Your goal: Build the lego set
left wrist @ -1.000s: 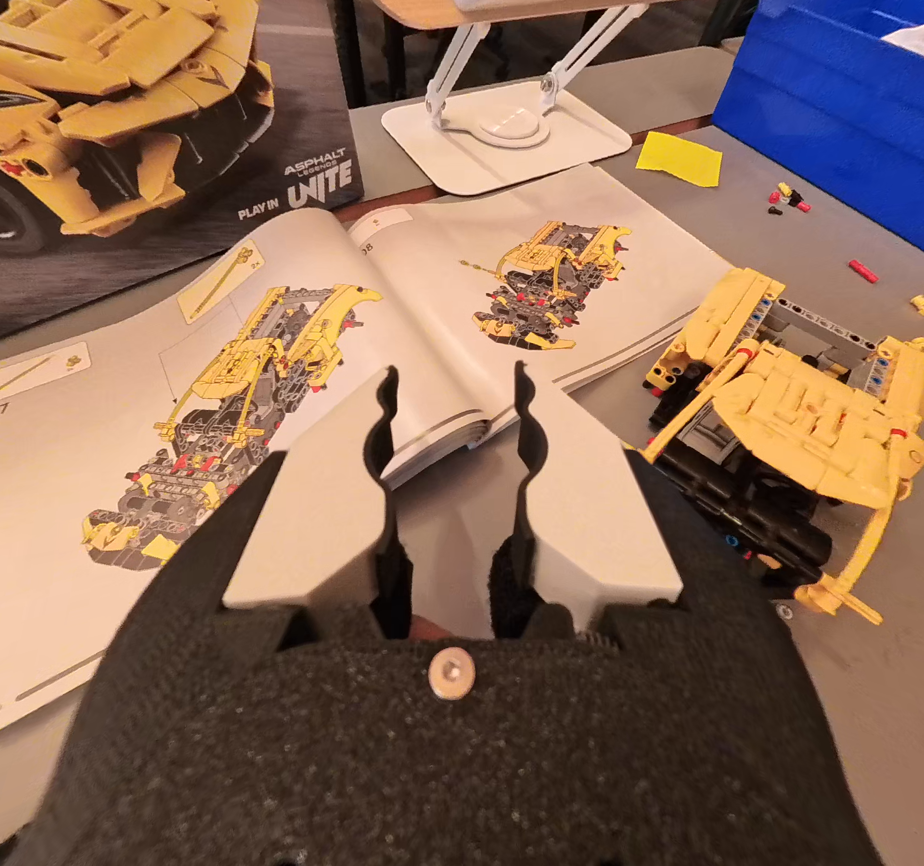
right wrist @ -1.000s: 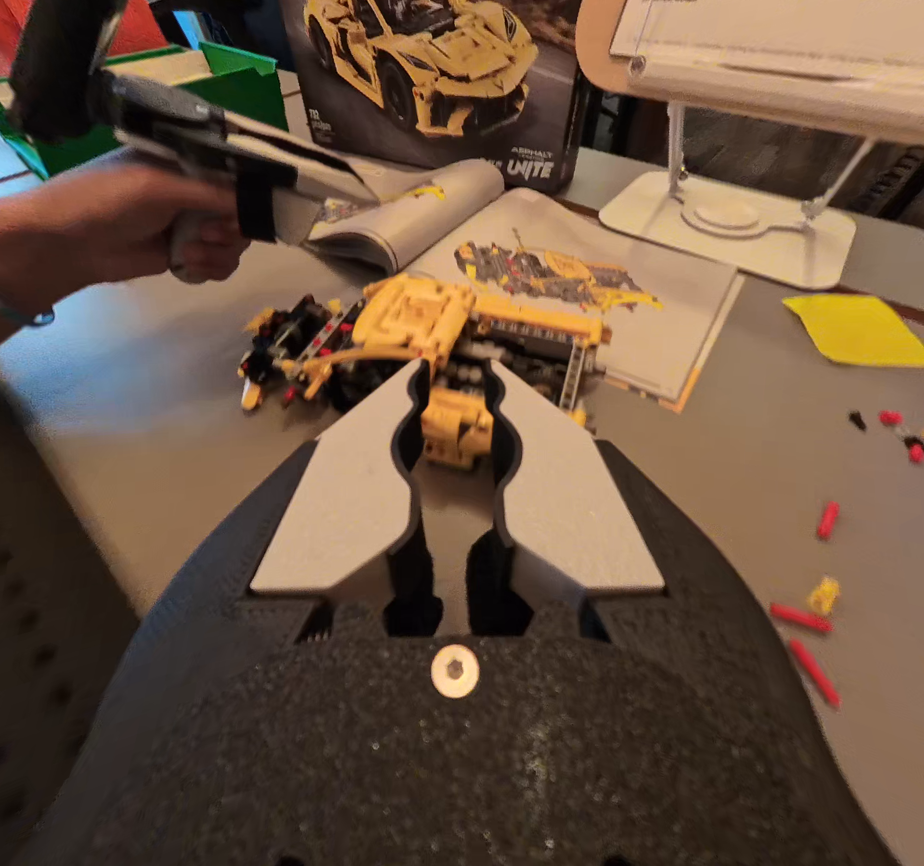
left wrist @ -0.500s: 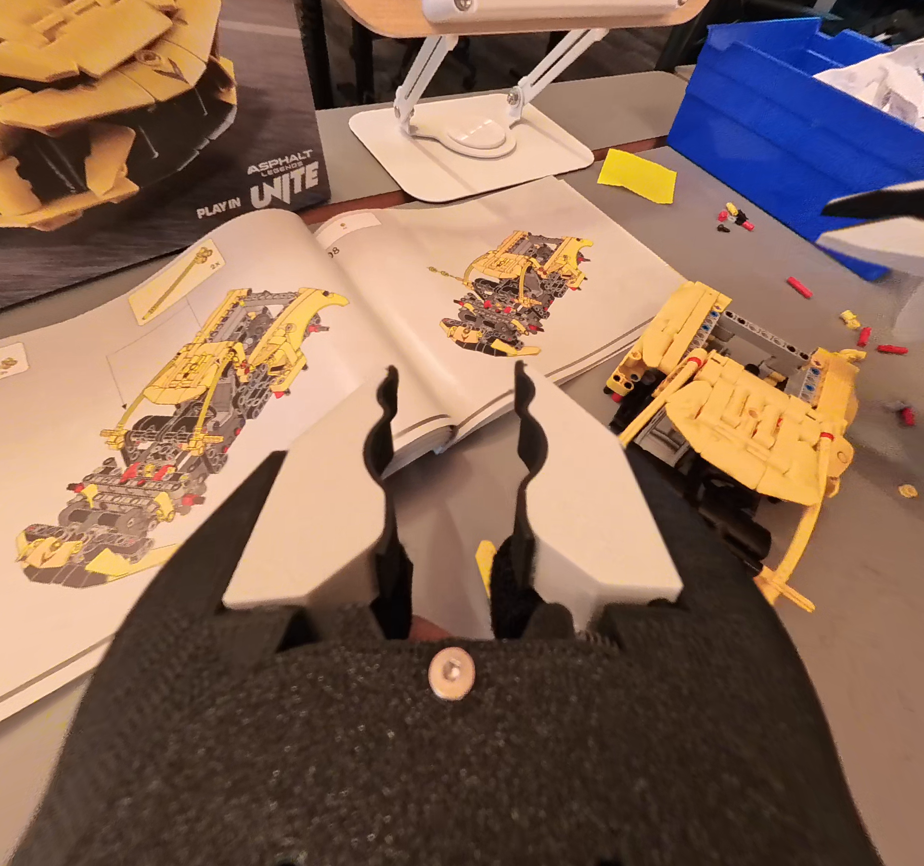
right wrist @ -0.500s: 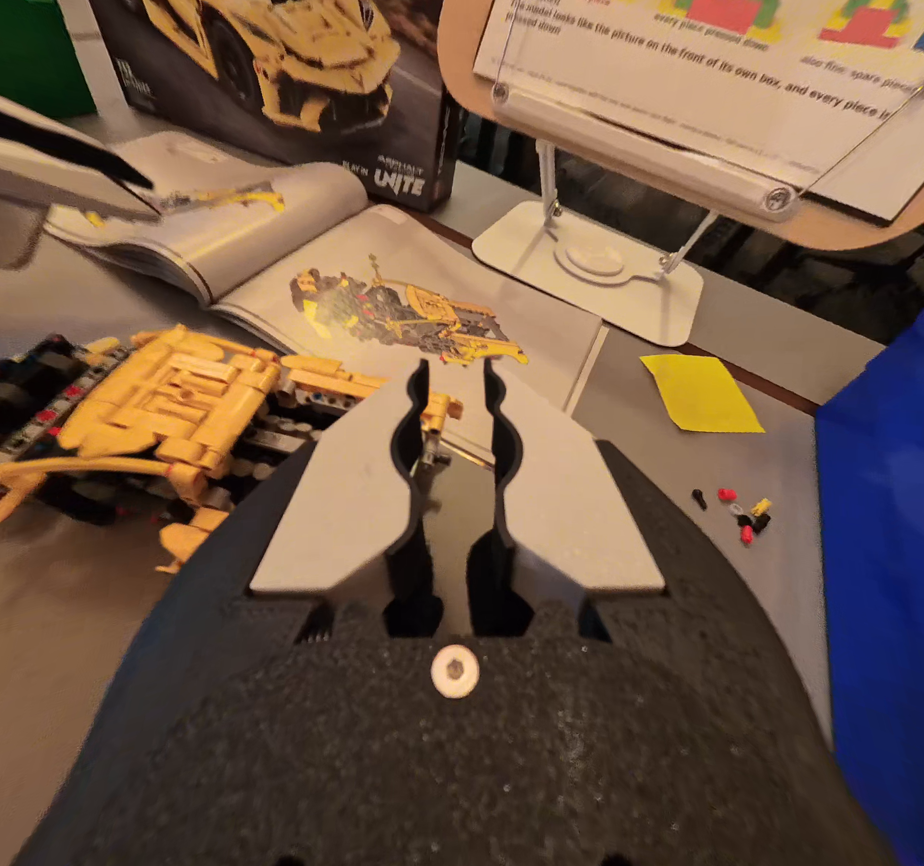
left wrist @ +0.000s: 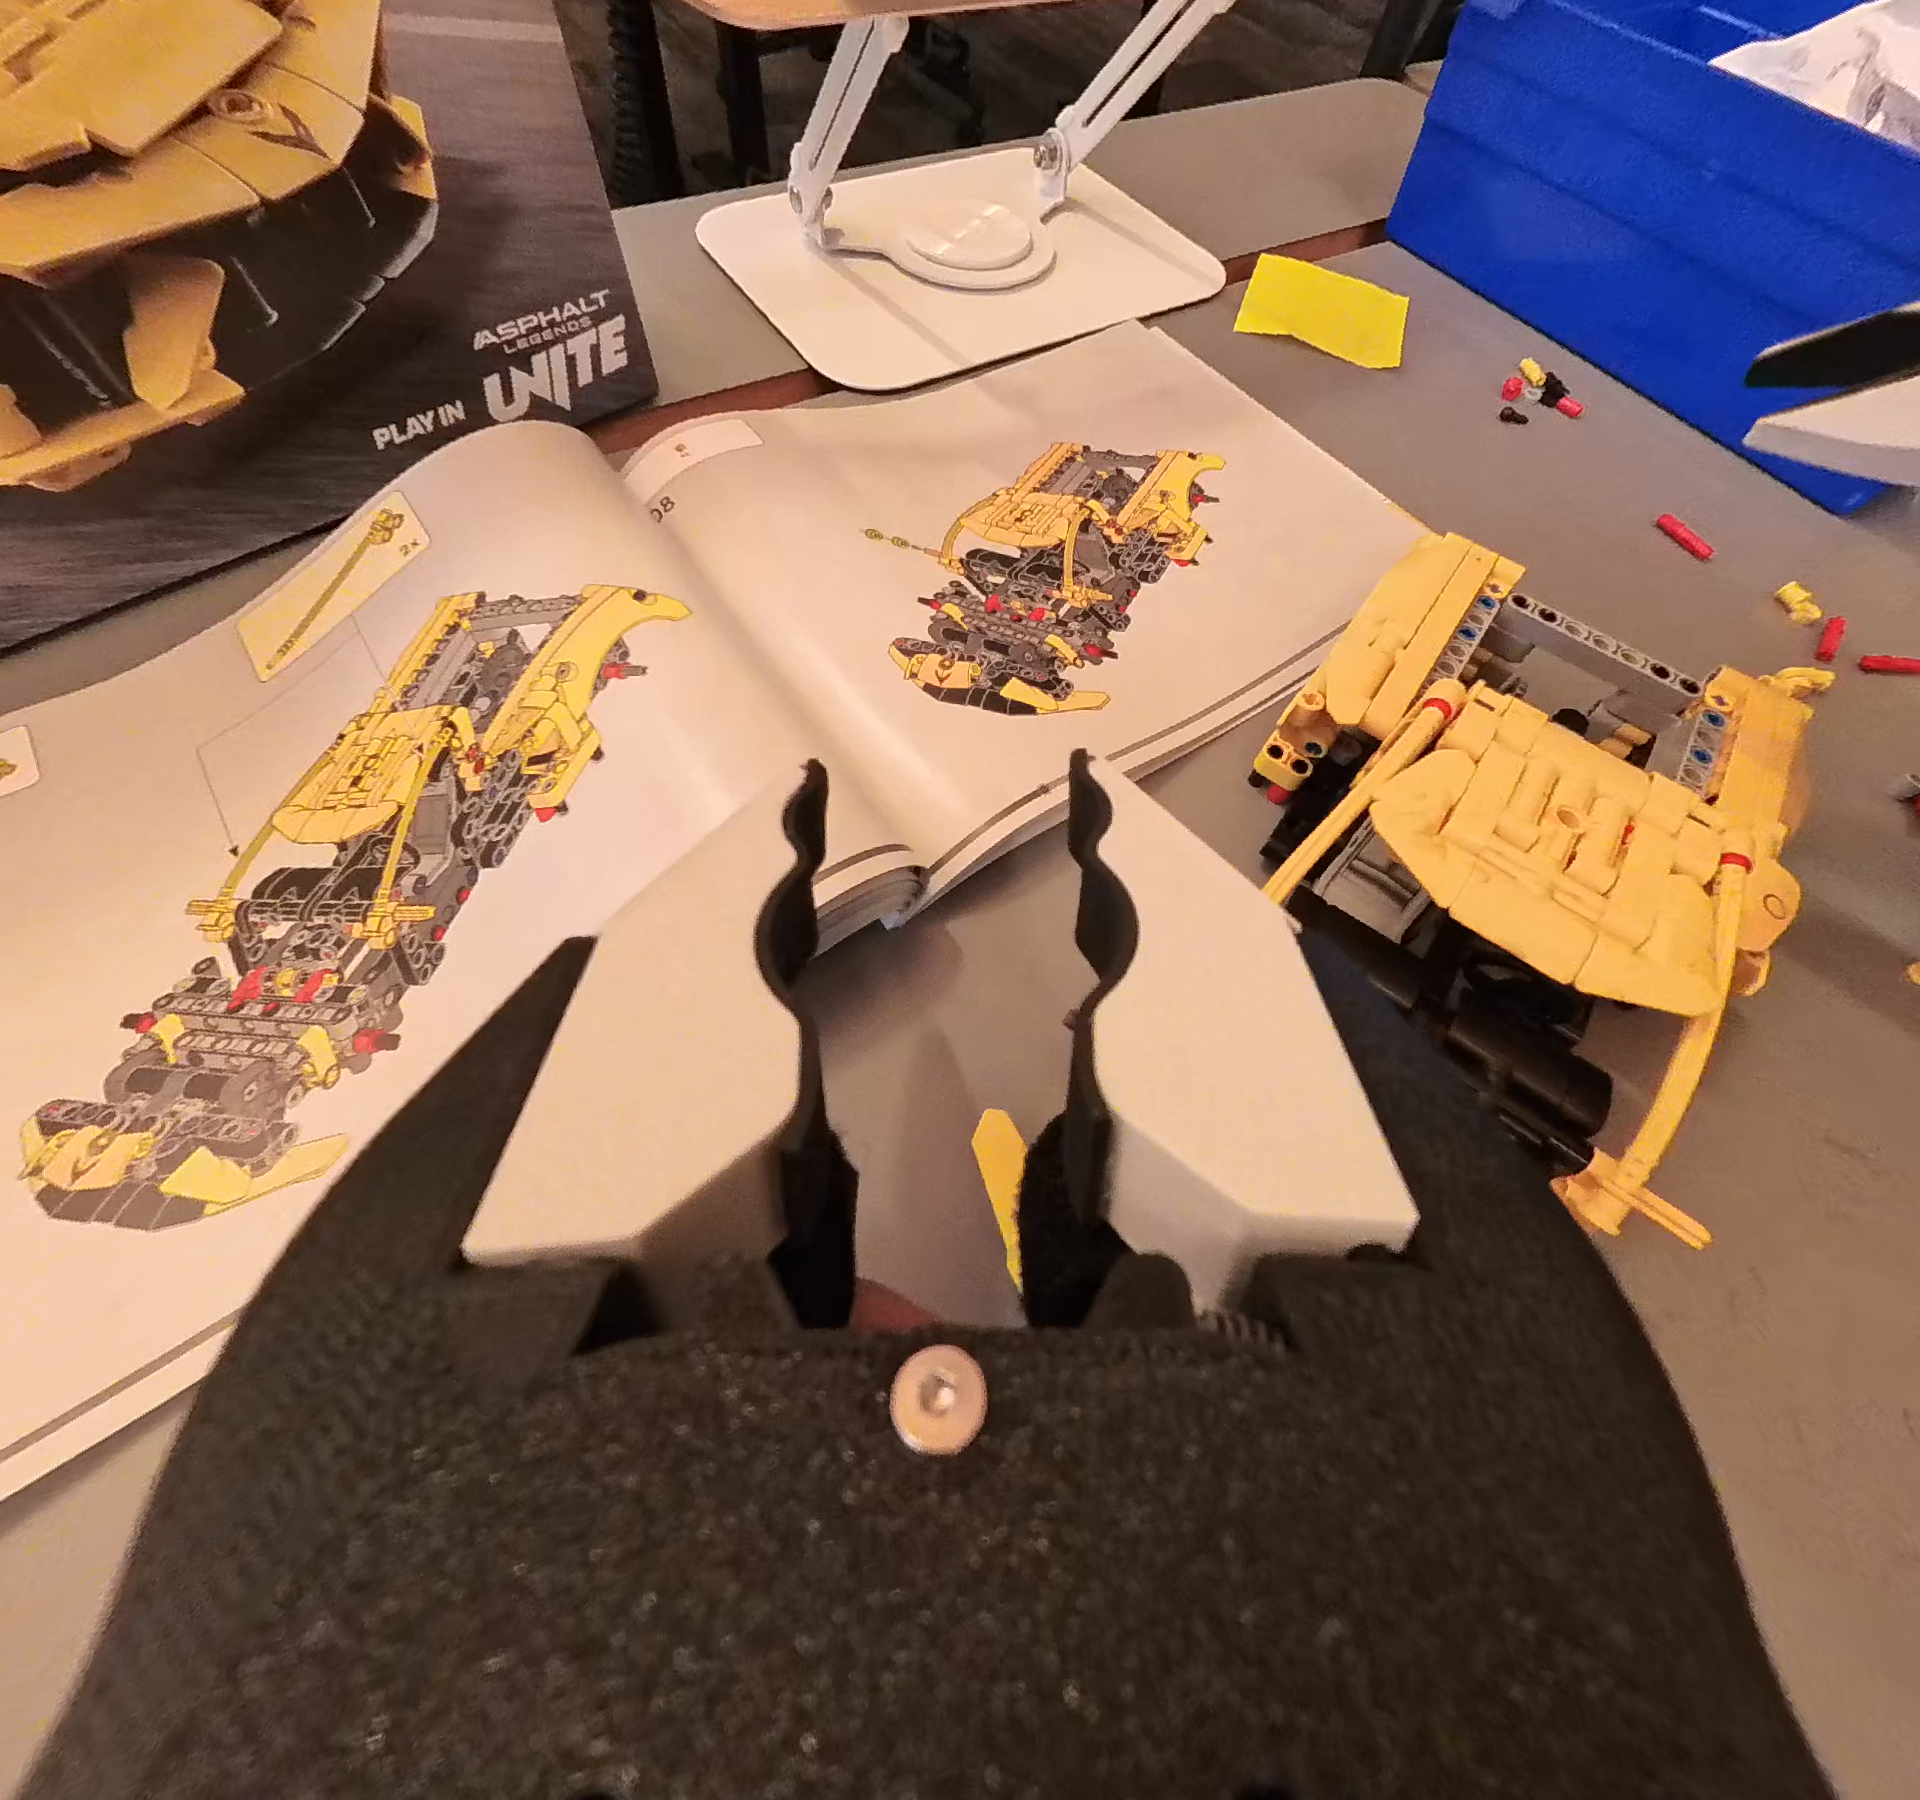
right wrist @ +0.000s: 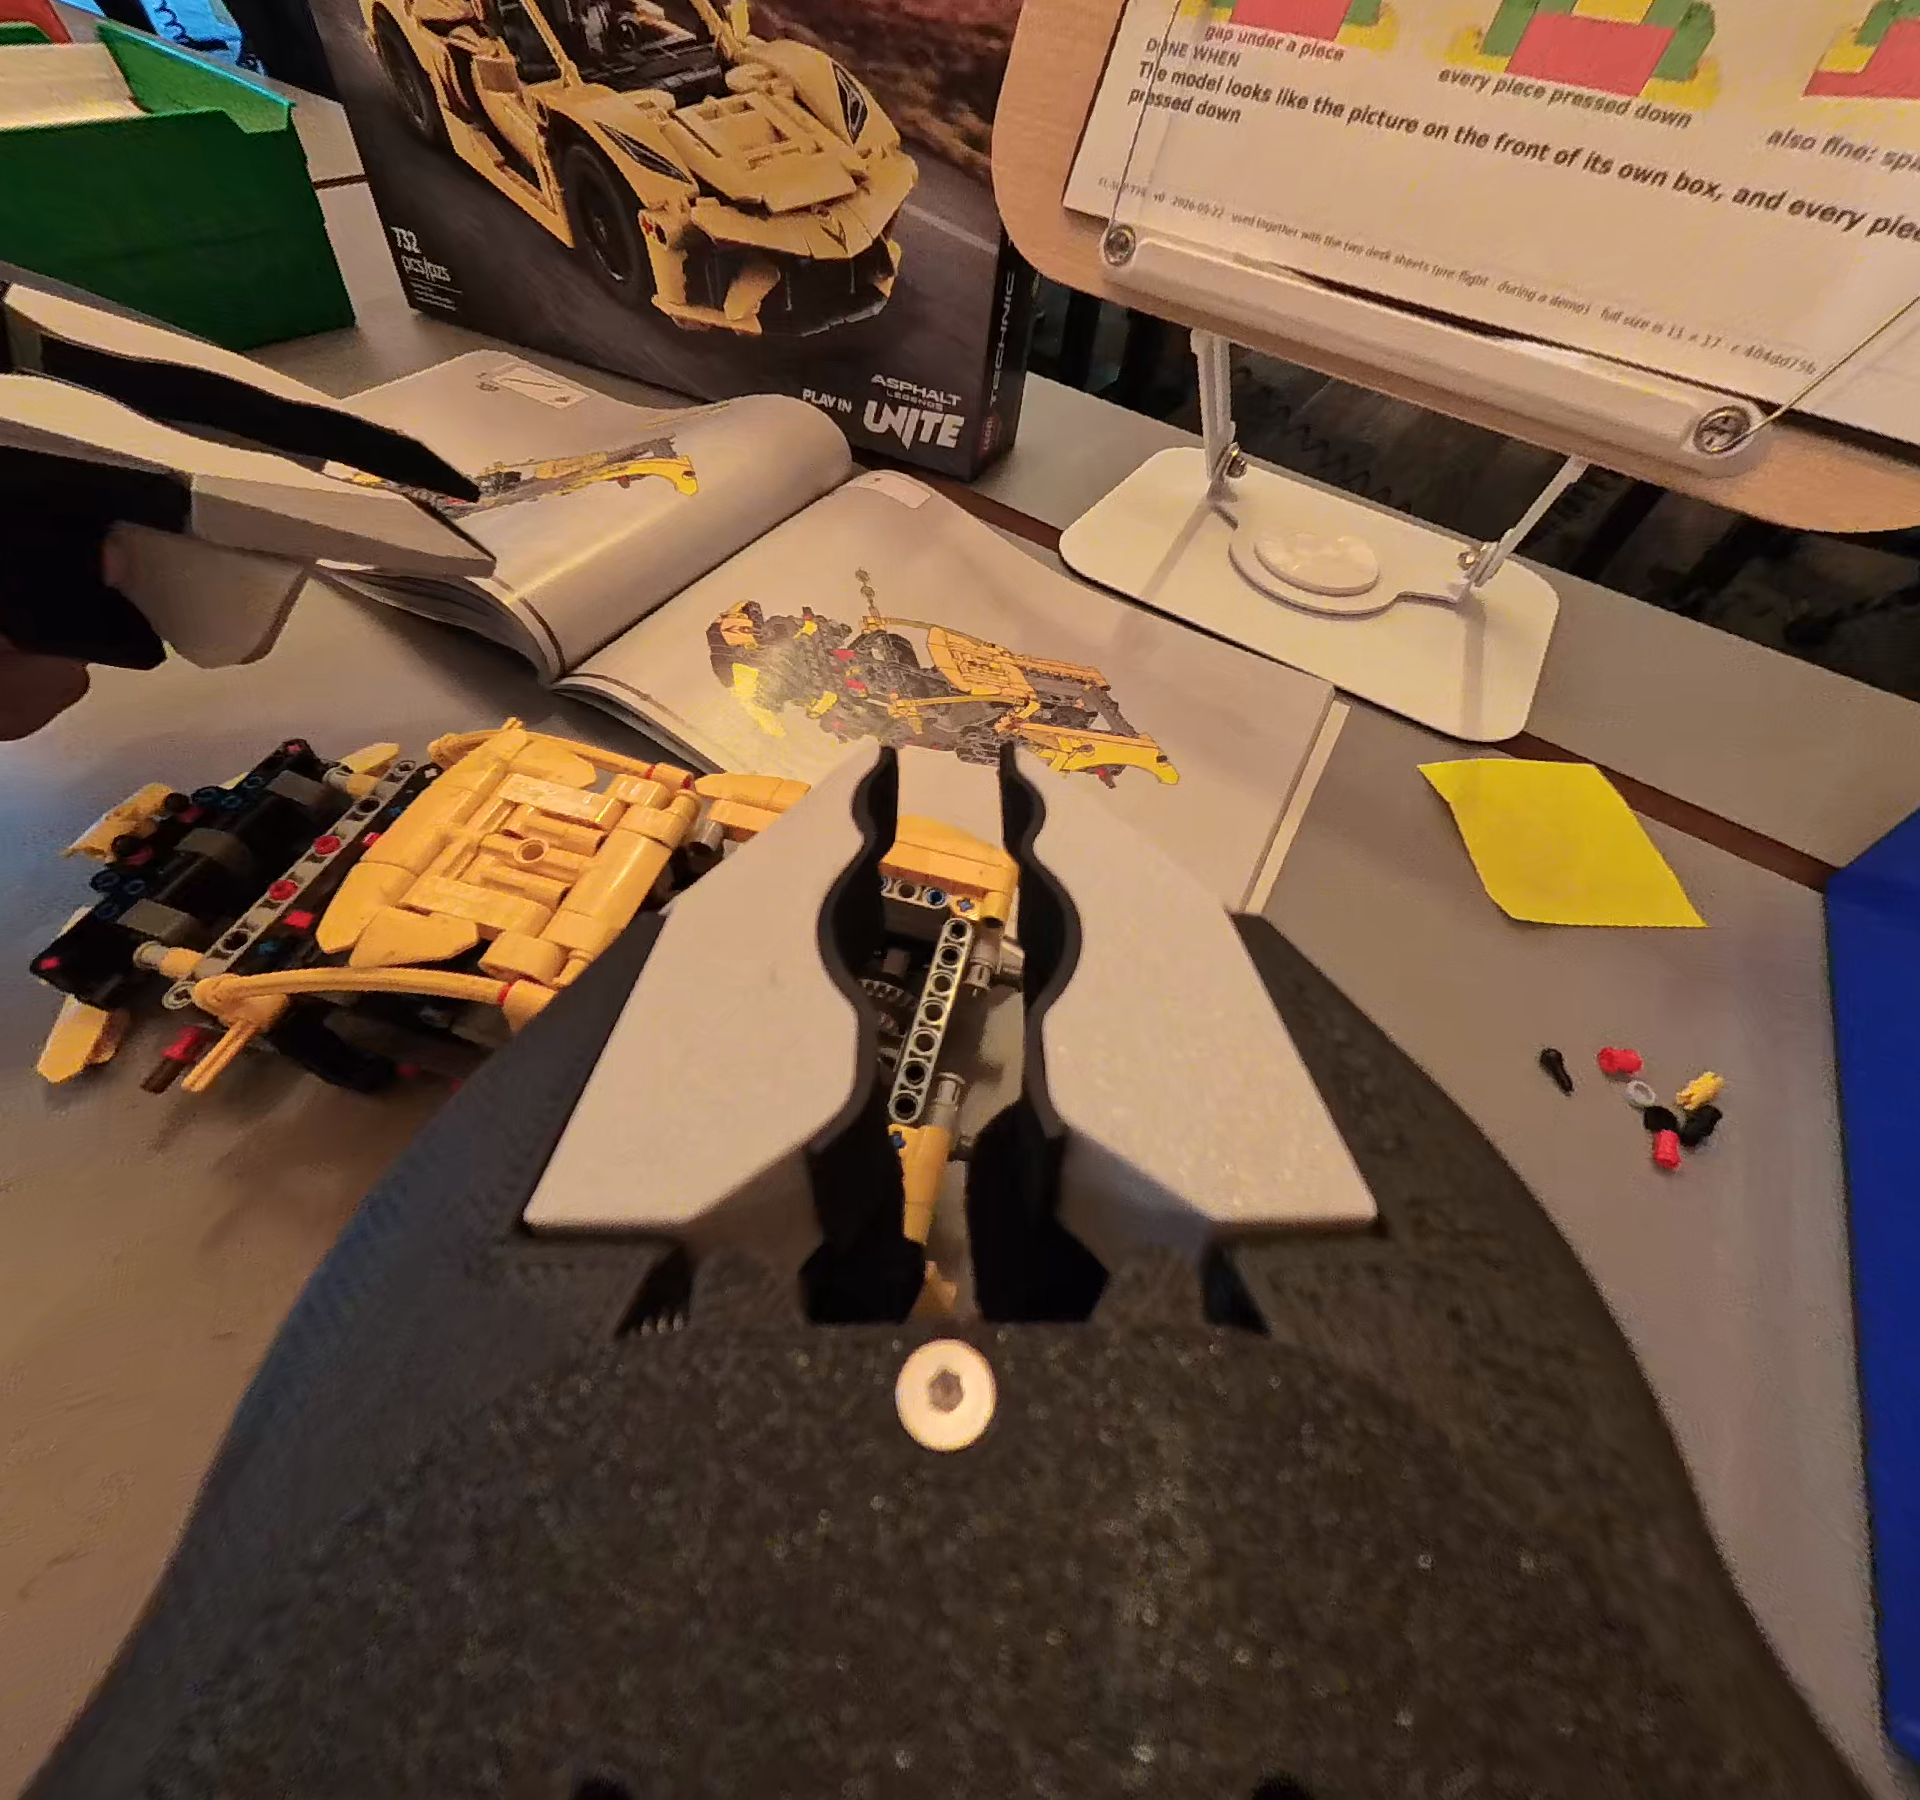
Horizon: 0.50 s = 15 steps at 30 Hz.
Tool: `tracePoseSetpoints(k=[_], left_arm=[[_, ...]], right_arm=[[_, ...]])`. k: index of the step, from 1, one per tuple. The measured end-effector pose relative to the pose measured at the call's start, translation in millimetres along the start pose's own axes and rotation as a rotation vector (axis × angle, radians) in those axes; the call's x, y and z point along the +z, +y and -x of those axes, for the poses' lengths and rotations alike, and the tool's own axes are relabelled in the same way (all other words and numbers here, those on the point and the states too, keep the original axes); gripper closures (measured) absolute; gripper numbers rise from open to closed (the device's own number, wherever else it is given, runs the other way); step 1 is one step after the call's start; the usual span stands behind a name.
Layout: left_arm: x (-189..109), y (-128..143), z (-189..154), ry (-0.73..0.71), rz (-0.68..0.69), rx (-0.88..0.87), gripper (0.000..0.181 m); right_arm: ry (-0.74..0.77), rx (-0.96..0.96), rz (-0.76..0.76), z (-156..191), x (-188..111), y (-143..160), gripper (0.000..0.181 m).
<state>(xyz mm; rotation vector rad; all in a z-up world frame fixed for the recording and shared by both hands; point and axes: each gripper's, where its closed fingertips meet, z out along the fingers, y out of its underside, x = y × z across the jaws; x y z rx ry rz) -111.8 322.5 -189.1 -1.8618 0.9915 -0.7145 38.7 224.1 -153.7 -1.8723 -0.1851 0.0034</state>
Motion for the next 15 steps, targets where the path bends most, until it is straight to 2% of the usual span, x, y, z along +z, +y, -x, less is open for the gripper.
tracePoseSetpoints(k=[12, 15], left_arm=[[0, 0, 3, 0.017, 0.003, 0.002, 0.134], [0, -1, 6, 0.019, -0.002, -0.01, 0.135]], right_arm=[[-0.042, -0.034, 0.026, 11, 2, 3, 0.164], [-0.125, -0.035, 0.033, 26, -12, -4, 0.163]])
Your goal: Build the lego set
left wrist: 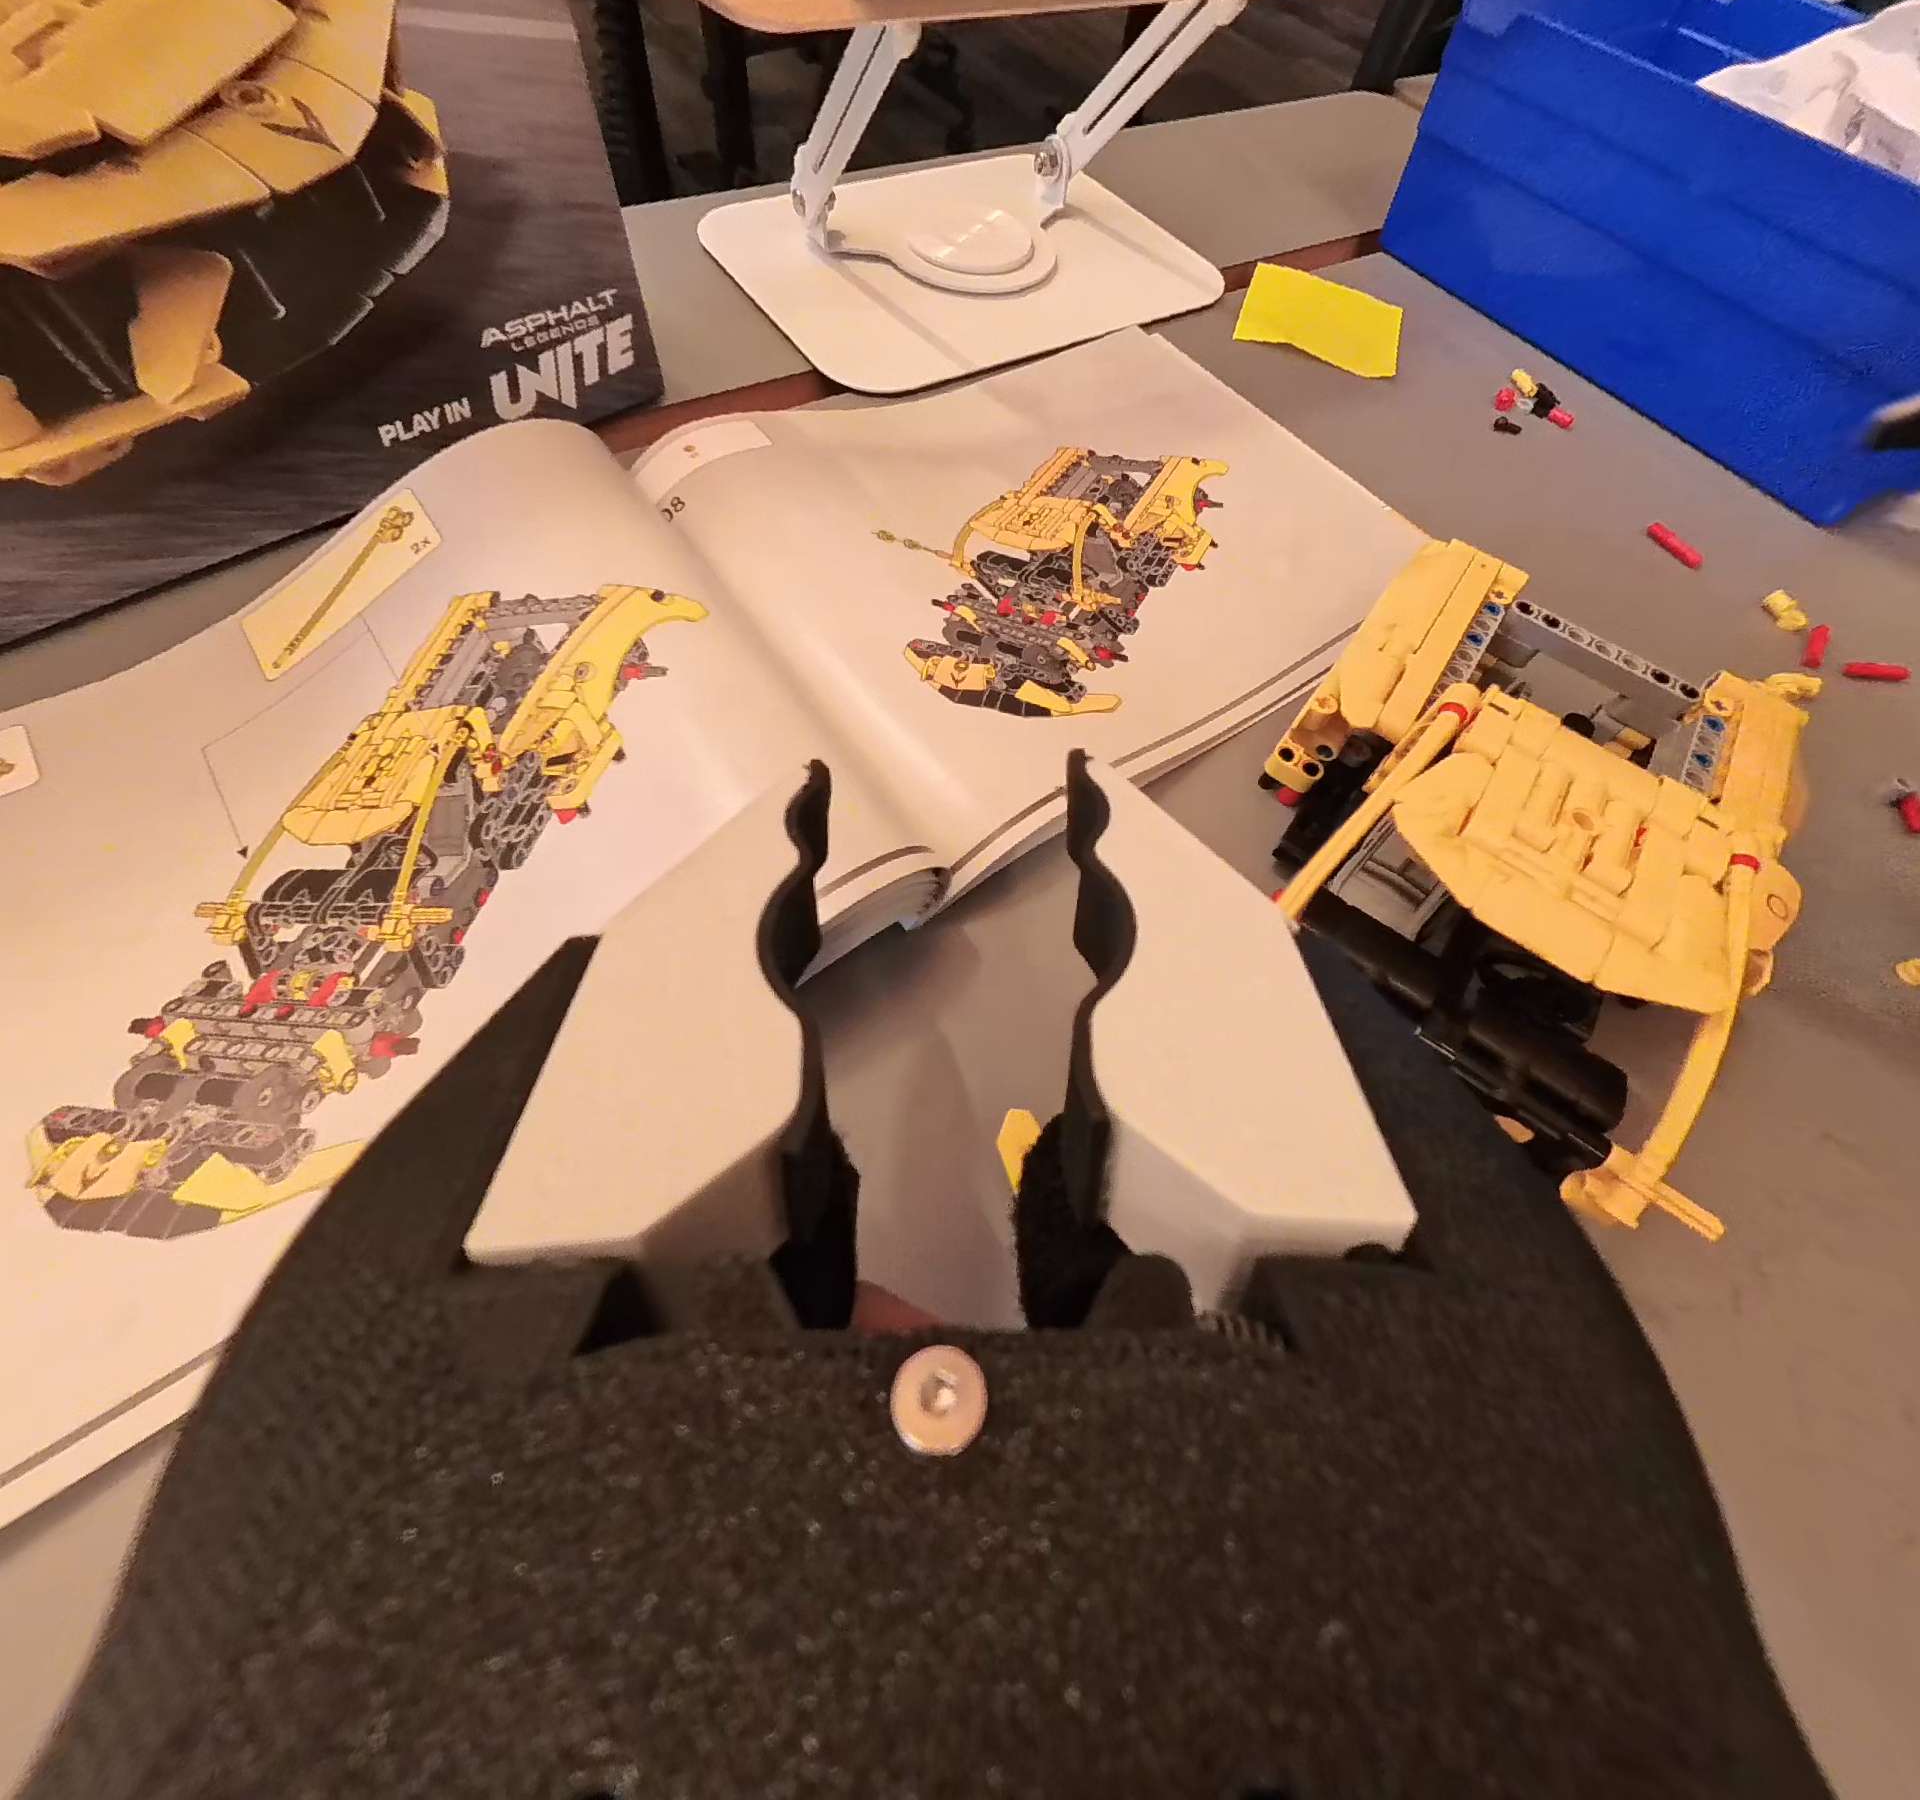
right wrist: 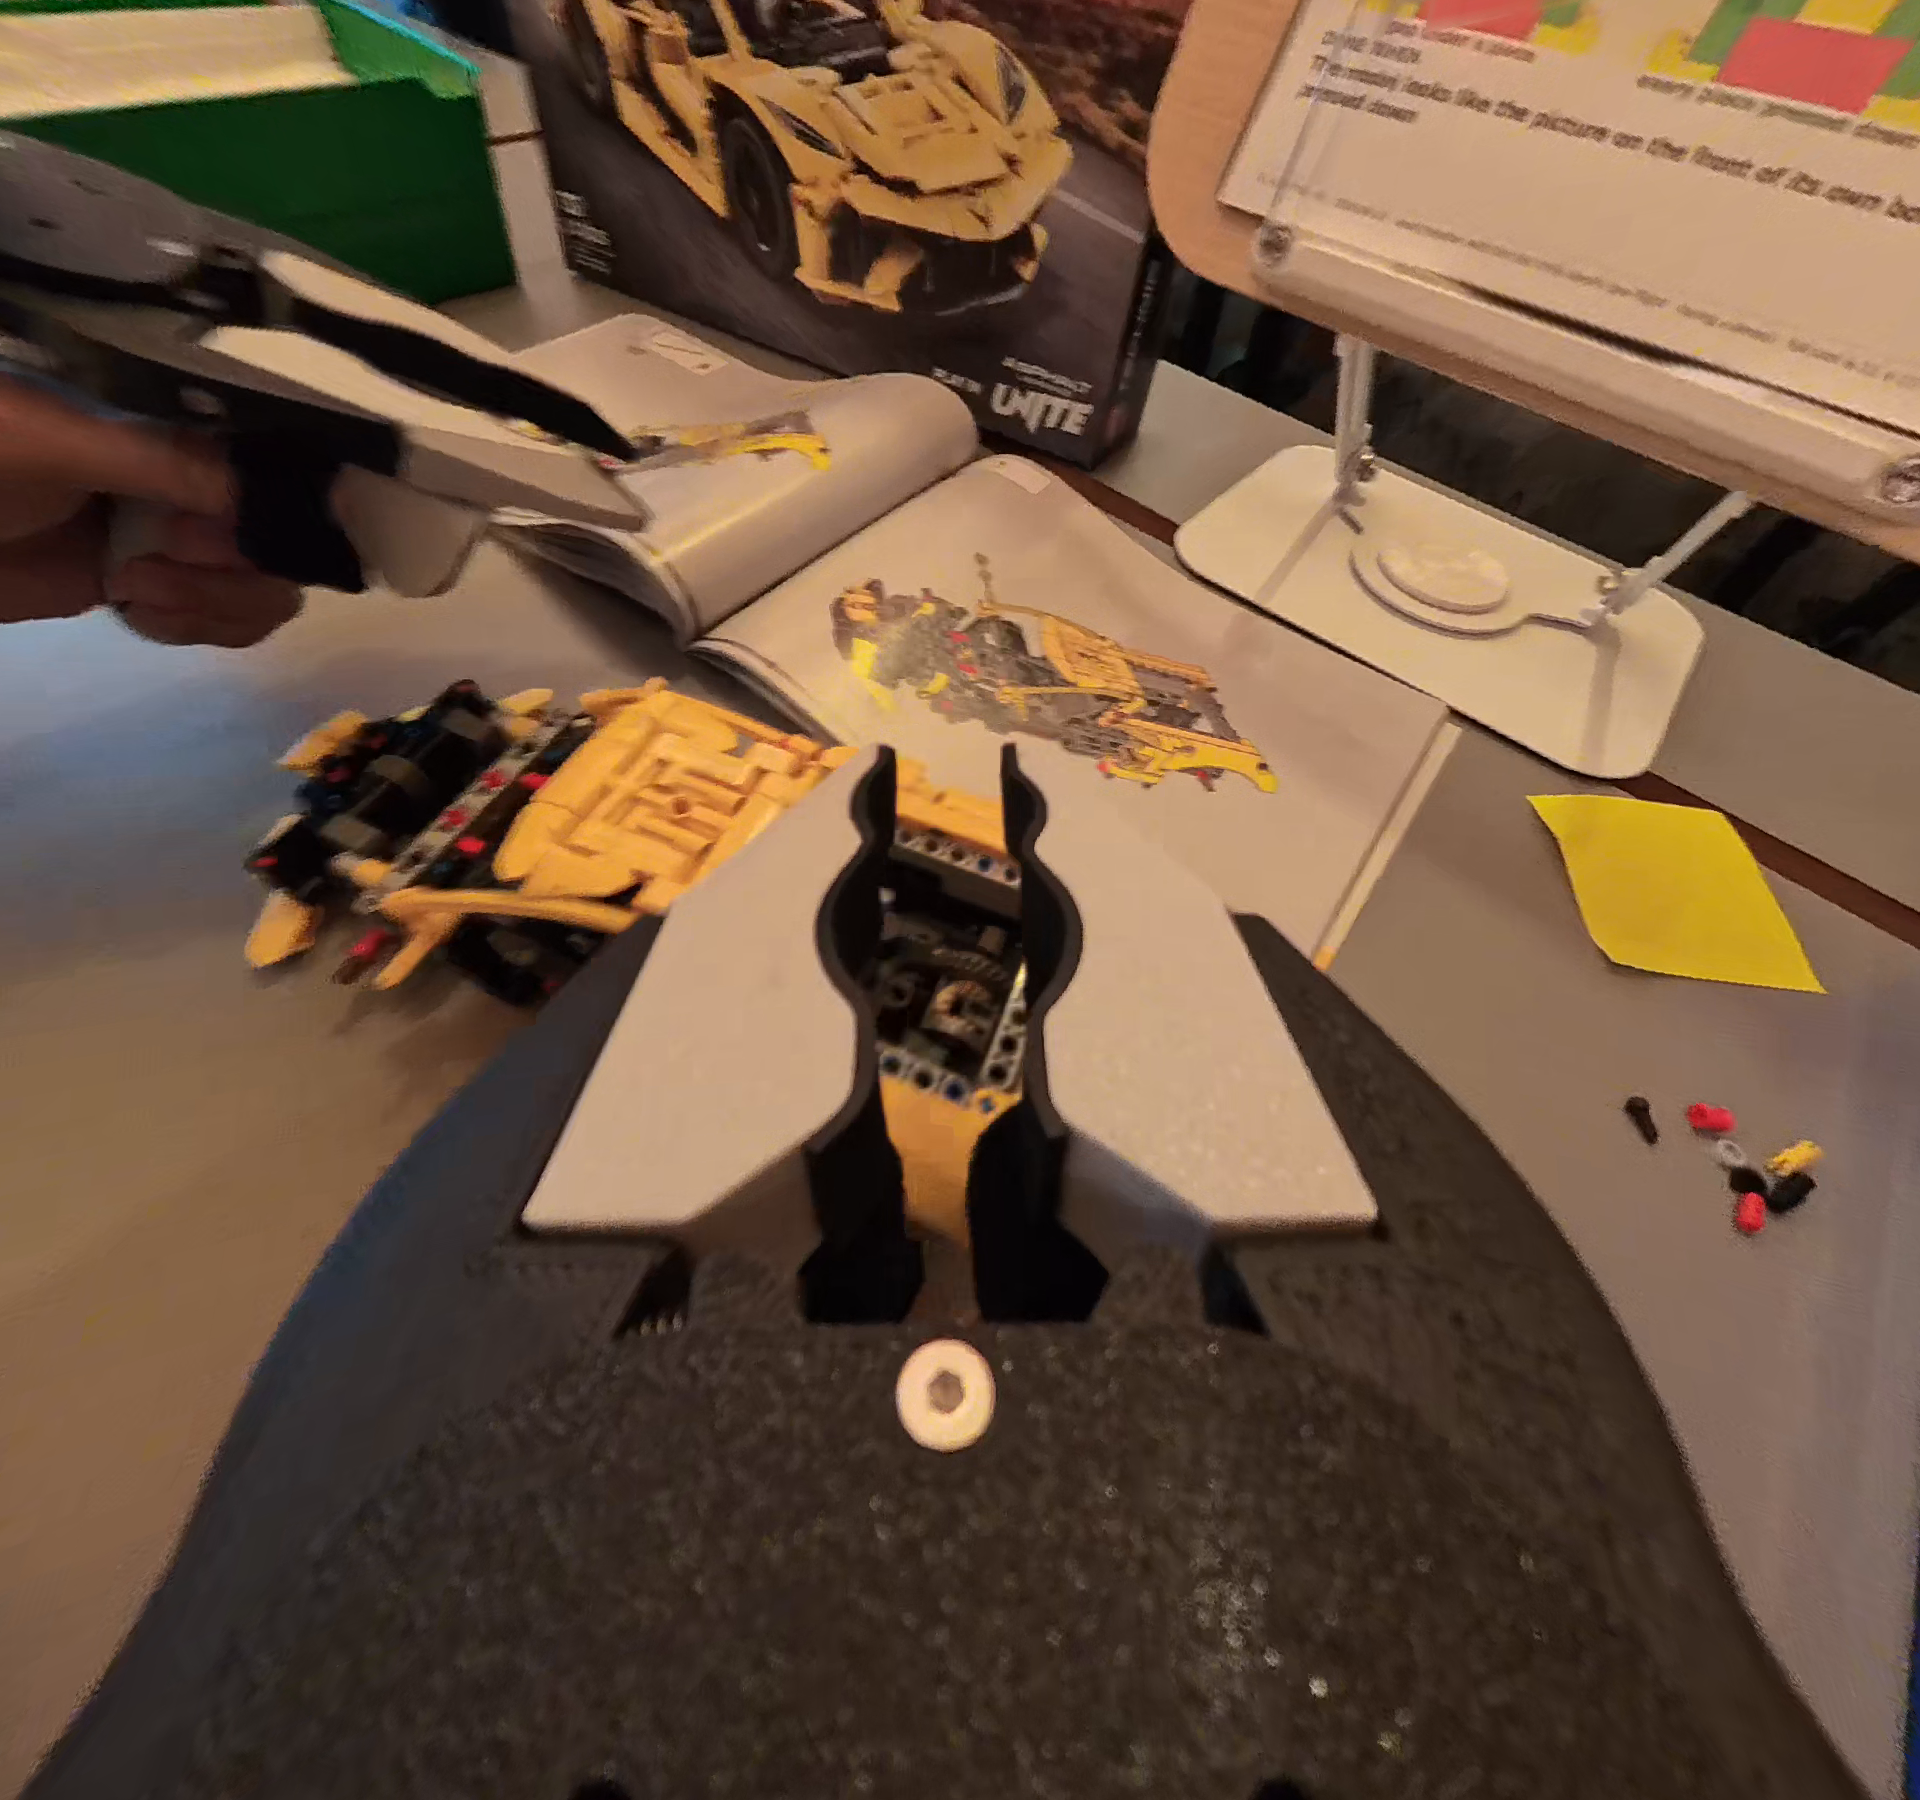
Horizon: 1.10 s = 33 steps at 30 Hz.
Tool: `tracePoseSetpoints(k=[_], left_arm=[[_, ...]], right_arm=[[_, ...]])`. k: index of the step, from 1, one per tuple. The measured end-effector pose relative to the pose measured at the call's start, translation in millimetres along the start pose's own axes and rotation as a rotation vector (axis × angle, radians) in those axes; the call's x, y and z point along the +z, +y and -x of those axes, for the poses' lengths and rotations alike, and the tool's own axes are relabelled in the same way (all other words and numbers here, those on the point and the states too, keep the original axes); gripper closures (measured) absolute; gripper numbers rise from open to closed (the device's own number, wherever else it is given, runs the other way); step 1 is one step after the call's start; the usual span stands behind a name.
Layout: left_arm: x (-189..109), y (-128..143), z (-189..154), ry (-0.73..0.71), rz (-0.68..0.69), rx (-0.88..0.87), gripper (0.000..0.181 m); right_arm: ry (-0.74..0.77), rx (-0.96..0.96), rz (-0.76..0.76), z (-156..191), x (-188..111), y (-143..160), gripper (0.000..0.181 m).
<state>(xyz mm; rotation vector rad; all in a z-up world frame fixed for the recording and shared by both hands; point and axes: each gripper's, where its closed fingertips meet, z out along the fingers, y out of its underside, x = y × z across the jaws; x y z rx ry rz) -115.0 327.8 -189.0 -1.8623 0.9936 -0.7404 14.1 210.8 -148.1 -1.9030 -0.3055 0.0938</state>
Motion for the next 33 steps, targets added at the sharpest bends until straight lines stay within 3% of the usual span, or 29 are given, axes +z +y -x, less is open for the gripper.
tracePoseSetpoints(k=[3, 5, 8, 10, 14, 22, 29, 33], left_arm=[[-1, -2, -2, 0.018, -0.004, -0.018, 0.136], [-4, -6, -7, 0.027, -0.017, -0.012, 0.136], [-9, -12, -17, 0.043, -0.037, 0.009, 0.137], [-10, -13, -24, 0.055, -0.04, 0.027, 0.137], [-10, -11, -32, 0.067, -0.031, 0.065, 0.138], [-11, -9, -29, 0.1, -0.02, 0.032, 0.138], [-17, -12, -47, 0.191, -0.022, 0.037, 0.139], [-31, -25, -69, 0.347, -0.067, -0.043, 0.138]], right_arm=[[-0.112, -0.114, 0.136, 27, -39, 14, 0.163], [-0.18, -0.217, 0.314, 46, -74, 52, 0.166], [-0.211, -0.207, 0.535, 61, -116, 109, 0.171], [-0.205, -0.156, 0.623, 64, -128, 133, 0.168], [-0.224, -0.09, 0.669, 72, -125, 152, 0.164], [-0.219, -0.102, 0.679, 72, -113, 159, 0.167], [-0.205, -0.142, 0.657, 70, -109, 155, 0.176], [-0.163, -0.233, 0.319, 88, -92, 96, 0.175]])
